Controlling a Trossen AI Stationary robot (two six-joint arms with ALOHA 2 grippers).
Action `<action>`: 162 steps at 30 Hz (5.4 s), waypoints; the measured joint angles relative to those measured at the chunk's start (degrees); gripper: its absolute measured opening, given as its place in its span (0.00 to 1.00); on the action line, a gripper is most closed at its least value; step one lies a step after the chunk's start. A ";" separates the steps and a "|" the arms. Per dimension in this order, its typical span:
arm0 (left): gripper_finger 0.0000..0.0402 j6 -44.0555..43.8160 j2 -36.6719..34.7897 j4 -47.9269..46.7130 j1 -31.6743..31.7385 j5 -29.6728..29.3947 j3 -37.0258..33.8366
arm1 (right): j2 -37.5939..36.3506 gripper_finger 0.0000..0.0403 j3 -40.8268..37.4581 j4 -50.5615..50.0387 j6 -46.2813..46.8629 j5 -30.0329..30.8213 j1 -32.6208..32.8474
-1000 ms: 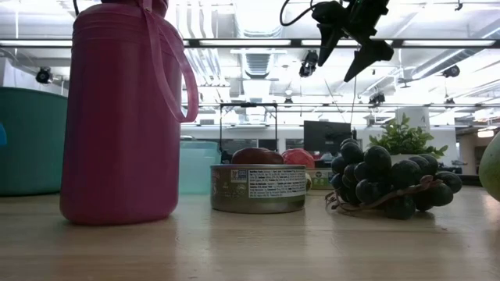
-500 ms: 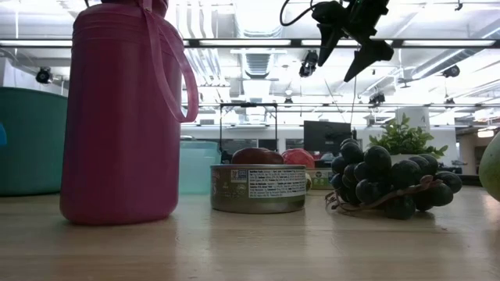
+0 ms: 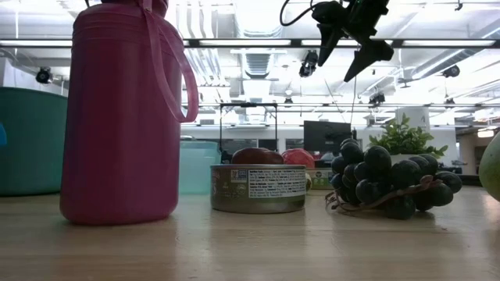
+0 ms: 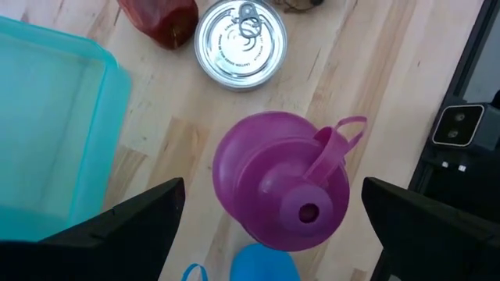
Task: Pick & Place Food Item
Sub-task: Put the purple water bottle into the transparent bin
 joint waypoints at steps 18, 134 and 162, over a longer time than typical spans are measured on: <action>0.99 0.00 0.00 1.49 0.00 0.52 -2.19 | -0.01 0.94 -0.01 0.00 0.01 0.00 0.01; 0.56 27.88 -26.23 -7.54 53.12 -9.32 -1.40 | -0.01 0.94 -0.01 0.00 -0.01 0.01 0.02; 0.56 43.35 -14.06 -2.31 72.49 -1.57 -1.32 | -0.01 0.94 0.01 0.00 0.01 0.00 0.00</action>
